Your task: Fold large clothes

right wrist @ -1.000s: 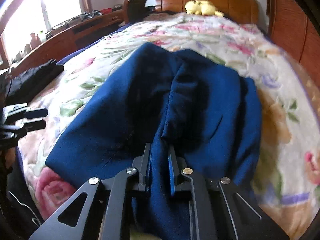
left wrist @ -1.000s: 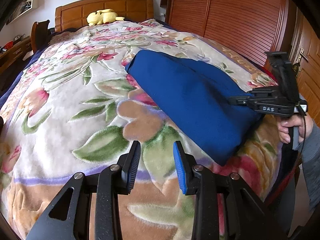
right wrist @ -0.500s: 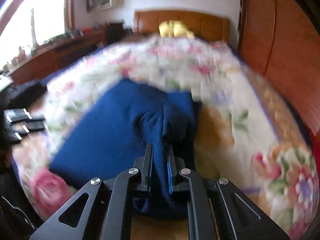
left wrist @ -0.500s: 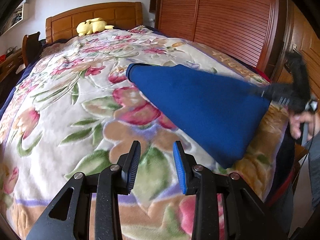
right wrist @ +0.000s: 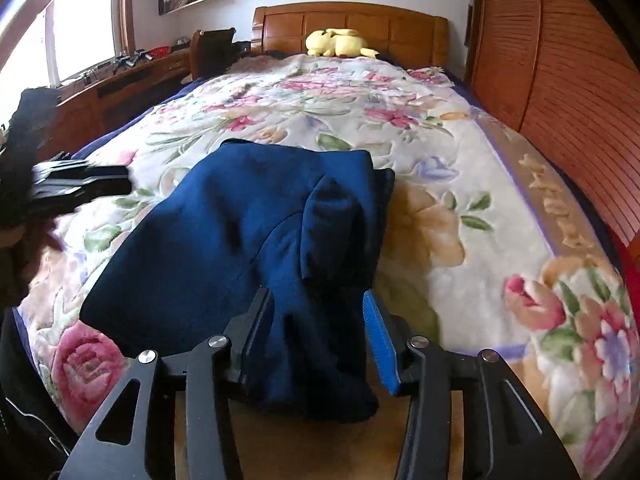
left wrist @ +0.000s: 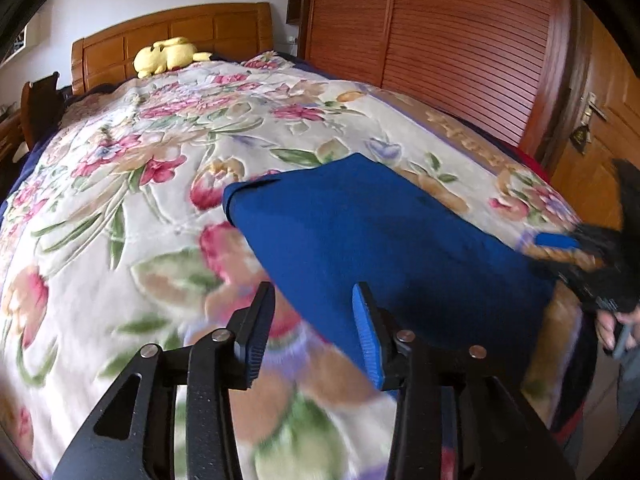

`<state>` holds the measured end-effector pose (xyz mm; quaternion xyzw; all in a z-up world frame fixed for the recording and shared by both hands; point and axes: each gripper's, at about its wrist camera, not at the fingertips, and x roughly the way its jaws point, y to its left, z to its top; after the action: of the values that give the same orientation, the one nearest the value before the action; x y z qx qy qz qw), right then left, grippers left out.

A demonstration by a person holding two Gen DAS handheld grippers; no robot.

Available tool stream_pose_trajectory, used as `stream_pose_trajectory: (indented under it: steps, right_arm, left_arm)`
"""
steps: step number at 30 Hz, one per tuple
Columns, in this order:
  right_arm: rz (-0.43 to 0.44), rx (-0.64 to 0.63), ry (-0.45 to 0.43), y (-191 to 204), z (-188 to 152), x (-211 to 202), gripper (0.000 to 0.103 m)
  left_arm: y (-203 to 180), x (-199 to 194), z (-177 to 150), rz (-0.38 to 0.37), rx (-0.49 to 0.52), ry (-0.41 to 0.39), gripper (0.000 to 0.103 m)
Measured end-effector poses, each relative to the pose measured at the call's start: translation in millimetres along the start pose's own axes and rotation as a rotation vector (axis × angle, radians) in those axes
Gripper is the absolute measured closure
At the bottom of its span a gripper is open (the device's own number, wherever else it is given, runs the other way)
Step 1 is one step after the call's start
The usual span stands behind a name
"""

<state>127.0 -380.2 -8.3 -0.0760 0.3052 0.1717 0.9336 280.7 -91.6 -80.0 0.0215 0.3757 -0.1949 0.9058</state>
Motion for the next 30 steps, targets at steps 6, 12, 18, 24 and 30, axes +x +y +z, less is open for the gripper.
stream_pose_trajectory:
  steps: [6, 12, 18, 24, 30]
  right_arm:
    - [0.006, 0.048, 0.022, -8.7, -29.1, -5.8, 0.055]
    - [0.04, 0.124, 0.004, -15.5, -49.5, -28.0, 0.054]
    - [0.046, 0.138, 0.01, -11.9, -63.8, -40.2, 0.054]
    - [0.055, 0.191, 0.022, -8.0, -71.4, -26.8, 0.054]
    - [0.055, 0.221, 0.002, -11.2, -66.9, -23.9, 0.054]
  left_arm:
    - [22.2, 53.8, 28.5, 0.065, -0.005, 0.052, 0.059]
    - [46.9, 100.4, 43.2, 0.16, 0.001, 0.109, 0.059]
    - [65.8, 130.0, 46.0, 0.154, -0.038, 0.151, 0.053]
    - [74.4, 140.2, 51.0, 0.143, -0.066, 0.15, 0.036]
    - [80.1, 126.4, 55.0, 0.105, -0.103, 0.098, 0.035]
